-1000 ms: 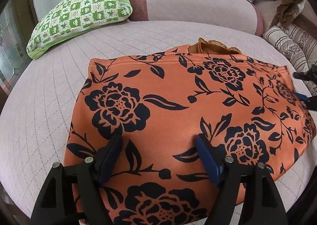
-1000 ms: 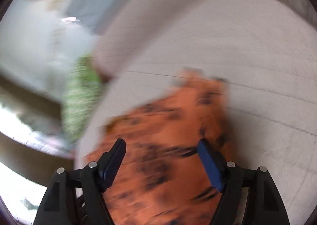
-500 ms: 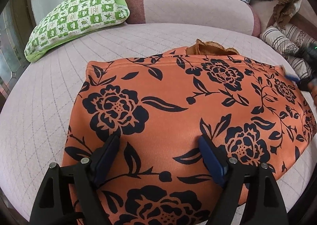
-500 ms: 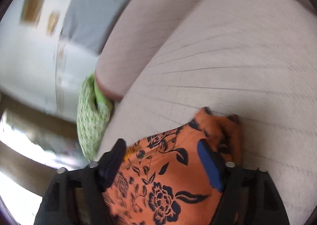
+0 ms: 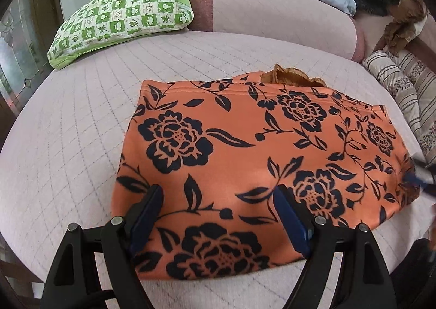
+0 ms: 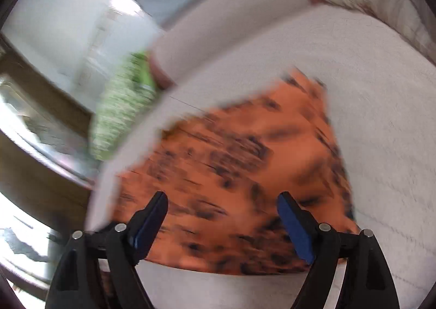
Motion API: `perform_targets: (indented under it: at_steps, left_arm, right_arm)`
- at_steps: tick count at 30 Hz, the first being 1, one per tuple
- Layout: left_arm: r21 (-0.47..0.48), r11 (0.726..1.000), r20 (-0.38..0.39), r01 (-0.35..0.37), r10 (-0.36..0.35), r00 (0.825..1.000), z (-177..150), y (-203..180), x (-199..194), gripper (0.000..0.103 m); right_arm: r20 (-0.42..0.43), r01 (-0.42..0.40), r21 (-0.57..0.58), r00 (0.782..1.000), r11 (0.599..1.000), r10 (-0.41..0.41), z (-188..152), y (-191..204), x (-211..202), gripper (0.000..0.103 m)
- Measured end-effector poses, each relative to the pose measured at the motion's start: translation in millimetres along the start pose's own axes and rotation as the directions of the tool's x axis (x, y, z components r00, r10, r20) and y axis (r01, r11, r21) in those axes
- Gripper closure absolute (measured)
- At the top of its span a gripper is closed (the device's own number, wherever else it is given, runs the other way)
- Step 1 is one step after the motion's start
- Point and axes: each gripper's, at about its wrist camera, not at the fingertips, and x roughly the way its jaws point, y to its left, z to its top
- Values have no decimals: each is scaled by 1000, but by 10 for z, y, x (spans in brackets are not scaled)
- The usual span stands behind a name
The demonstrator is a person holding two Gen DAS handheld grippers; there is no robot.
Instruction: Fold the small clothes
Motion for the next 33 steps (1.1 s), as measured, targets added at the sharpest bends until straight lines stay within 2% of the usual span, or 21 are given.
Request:
perform_targets:
  at_steps: [3,5,7,8,9,10,11,15,17,21,23,33]
  left_arm:
    - [-2,1000,24,1,-1,1000,-23,26,-133,20]
    - [-9,1000,33,-5,5,999,-28,48,-175,20]
    - [-23,1000,25,7,-6,1000,-28,65,-189,20]
    - [-27,1000,26,7,-7,1000,-33,67,-202,20]
    - [-30,1000,28,7,-6,1000,-35,68,-216,20]
    - [-30,1000,29,8,-7,1000,-36,69,-239,20]
    - [-27,1000,31,10,-9,999,-40,69,-260,20]
    - [-30,1000,42,-2,4,999,-39,86,-285,20]
    - [-40,999,34,5,-4,999,-42,84,-259,20]
    - [-21,1000,24,6,-6,1000,-59,1,-208,20]
    - [-10,1000,21,10,-9,1000,-73,-40,-195,20]
    - [17,1000,23,16,-16,1000,-4,-359,-79,20]
  right_arm:
    - [64,-43,19,997,999,42,-21,88,-196,19]
    - [116,-72,-50,990,996,78,-23,250,-329,18]
    - [128,-52,-96,990,994,64,3,320,-280,17]
    - [98,-24,-71,995,997,31,31,218,-148,17]
    - [41,16,3,999,1000,-16,47,40,-35,17]
    - [38,-23,82,999,996,20,48,-97,-27,19]
    - [93,-61,117,994,991,50,35,-88,-156,20]
    - [166,-90,61,983,994,79,-113,186,-495,19]
    - [149,-112,85,984,990,98,-258,192,-506,19]
    - [113,-116,179,989,977,97,-583,-98,-479,19]
    - [99,-111,216,991,970,91,-640,-241,-481,19]
    - [159,-179,406,979,896,124,-446,-644,-470,19]
